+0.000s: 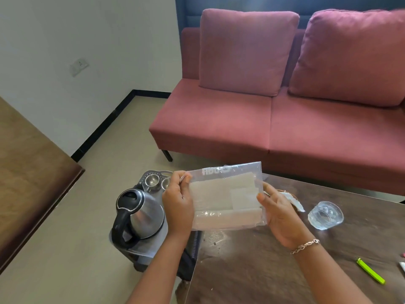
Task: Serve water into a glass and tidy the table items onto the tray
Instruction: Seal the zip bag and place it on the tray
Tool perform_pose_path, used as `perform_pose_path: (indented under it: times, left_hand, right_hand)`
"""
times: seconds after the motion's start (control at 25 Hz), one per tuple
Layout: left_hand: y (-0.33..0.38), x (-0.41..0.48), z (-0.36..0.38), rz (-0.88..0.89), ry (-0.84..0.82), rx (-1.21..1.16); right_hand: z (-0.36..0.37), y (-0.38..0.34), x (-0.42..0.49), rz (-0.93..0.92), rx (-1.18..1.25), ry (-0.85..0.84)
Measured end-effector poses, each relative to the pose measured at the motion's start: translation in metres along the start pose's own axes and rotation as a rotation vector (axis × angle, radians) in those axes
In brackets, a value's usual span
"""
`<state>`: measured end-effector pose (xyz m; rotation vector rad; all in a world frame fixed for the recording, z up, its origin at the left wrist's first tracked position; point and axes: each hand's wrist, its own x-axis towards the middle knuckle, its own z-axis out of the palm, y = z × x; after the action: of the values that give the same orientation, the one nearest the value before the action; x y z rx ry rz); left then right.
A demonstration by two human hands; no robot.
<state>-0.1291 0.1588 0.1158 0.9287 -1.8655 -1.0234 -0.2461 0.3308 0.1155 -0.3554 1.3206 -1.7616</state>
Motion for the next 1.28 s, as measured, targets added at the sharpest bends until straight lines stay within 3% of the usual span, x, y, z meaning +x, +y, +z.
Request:
perform_pose_path:
  times: [0.24,0.36,0.52,0.64,0.76,0.92,1.0,1.08,1.16,1.28]
  left_hand:
    - [-0.02,0.016,-0.008,-0.058,0.17,0.037]
    - [-0.026,0.026,-0.01,-0.139,0.225,0.015]
    - [-0.044,0.033,-0.011,-0.248,0.198,-0.009]
    - [-0.067,0.039,-0.014,-0.35,0.036,-0.005]
    - [-0.096,0.062,-0.028,-0.301,-0.182,0.118]
    - [-0.128,0.119,-0.051,0.067,-0.394,0.377]
    - [-0.141,0.147,-0.055,0.247,-0.553,0.52]
    - [-0.158,0.175,-0.057,0.308,-0.699,0.645]
    - [-0.181,0.199,-0.06,0.235,-0.815,0.694]
    - [-0.216,0.225,-0.067,0.096,-0.861,0.674]
  right_hand:
    - [0.046,0.026,0.021,-0.042,0.401,-0.027]
    - [0.069,0.039,0.033,-0.076,0.457,-0.044]
    - [0.104,0.06,0.057,-0.076,0.373,0.216]
    - [0.115,0.066,0.081,-0.059,0.269,0.419]
    - [0.117,0.065,0.113,-0.046,0.025,0.456]
    - [0.121,0.076,0.17,-0.098,-1.01,0.301]
    - [0.13,0.089,0.199,-0.089,-1.344,0.16]
    - [0.142,0.105,0.226,-0.079,-1.502,0.066]
    - [0.153,0.126,0.251,-0.063,-1.572,-0.014]
    - [0.167,0.158,0.281,-0.022,-1.644,-0.113]
